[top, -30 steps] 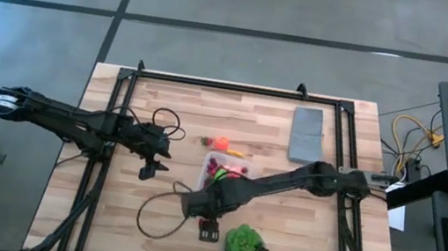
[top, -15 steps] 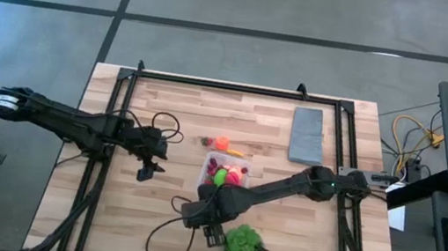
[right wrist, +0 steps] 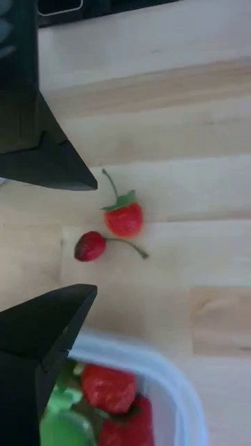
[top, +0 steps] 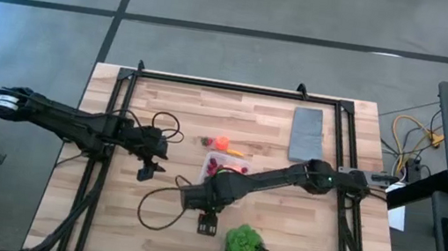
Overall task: Pick and placing Produce into tupperware
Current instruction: Put the red cherry into the transparent container
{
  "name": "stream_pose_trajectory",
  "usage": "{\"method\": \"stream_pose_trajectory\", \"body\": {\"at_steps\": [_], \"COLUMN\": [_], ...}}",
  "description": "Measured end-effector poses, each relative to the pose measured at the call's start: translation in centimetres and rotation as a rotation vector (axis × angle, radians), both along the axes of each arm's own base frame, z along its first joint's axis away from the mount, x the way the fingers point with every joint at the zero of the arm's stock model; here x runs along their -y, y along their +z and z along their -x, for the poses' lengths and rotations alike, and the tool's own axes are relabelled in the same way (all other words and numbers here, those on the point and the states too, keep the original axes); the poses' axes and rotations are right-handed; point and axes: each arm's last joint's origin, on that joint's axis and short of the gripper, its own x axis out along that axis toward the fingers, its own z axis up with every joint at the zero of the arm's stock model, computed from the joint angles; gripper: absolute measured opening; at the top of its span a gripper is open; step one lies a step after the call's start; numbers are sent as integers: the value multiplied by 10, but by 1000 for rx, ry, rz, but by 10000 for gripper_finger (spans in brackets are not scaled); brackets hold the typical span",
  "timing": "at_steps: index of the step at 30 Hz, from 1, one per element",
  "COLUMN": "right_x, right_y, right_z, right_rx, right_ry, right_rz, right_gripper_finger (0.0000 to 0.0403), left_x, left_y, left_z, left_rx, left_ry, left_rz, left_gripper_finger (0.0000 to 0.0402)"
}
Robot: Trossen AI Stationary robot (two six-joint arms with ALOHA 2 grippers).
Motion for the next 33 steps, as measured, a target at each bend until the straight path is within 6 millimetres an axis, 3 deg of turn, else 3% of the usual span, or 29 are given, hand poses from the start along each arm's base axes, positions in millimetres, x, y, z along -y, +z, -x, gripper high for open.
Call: {"method": "stream_pose_trajectory", "body": {"at_steps": [9,33], "right_x": [-4,-10], "right_y": [-25,-33], "right_z": [-2,-1], "right_rx": [-55,-68], "right_ry": [55,-23], "right_rz": [8,46], "right_gripper_finger": [224,224], "left_x": [0,0], "left_y": [0,1], "left_z": [0,0], "left_rx": [2,4], "left_ry": [0,-4], "left_rz": [-1,-5], "left_gripper_finger": [206,206]}}
